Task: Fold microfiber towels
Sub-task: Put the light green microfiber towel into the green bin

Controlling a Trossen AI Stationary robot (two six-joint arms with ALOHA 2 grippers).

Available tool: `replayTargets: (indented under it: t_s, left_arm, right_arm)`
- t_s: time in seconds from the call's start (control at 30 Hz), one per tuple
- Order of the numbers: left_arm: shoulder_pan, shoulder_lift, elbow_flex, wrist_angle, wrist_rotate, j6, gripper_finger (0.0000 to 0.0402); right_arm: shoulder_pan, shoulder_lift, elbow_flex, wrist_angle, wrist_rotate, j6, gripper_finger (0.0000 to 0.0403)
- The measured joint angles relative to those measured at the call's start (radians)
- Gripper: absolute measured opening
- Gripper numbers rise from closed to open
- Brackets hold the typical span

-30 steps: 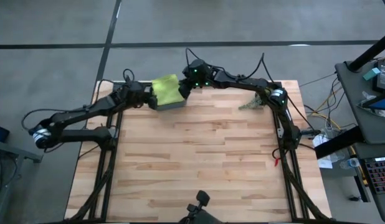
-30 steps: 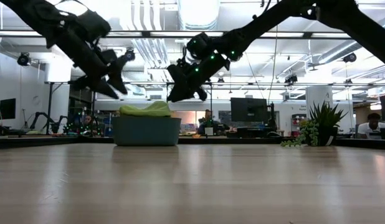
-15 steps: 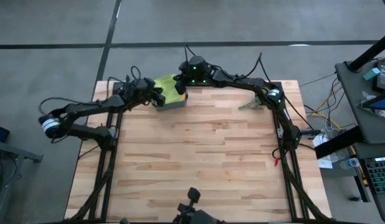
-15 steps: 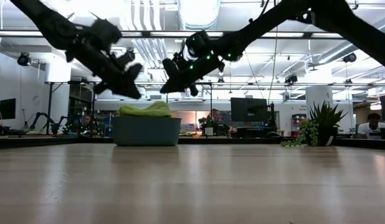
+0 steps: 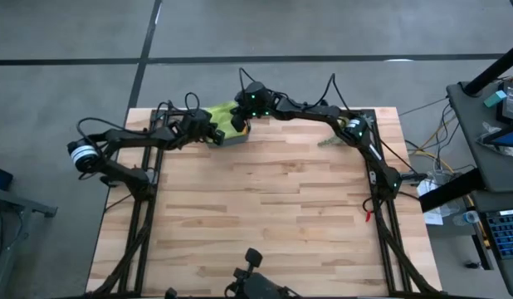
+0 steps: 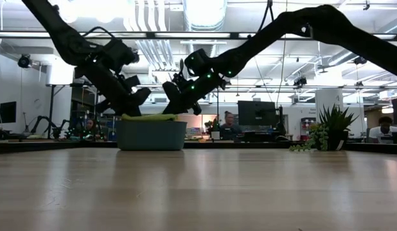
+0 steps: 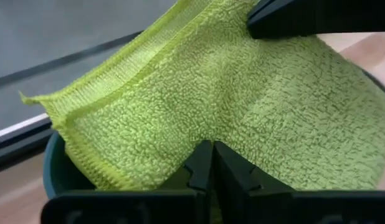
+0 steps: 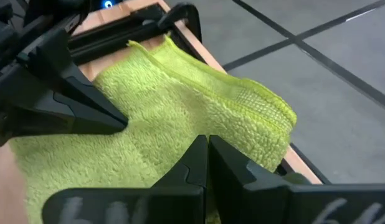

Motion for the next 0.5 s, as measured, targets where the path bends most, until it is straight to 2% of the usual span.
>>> replayTargets:
  t_s: [0.33,0.5]
  left_arm:
    - [0.000,0.022,0.002,-0.001,0.000,-0.029,0.0000]
    - [0.000,-0.030,0.005,-0.008,0.016,-0.029,0.0000]
  right_arm:
    - [-0.002,0.011,0.000,-0.044,0.022,-0.018,0.0008]
    - [-0.002,-0.005,-0.001,-0.063,0.030,-0.020,0.0008]
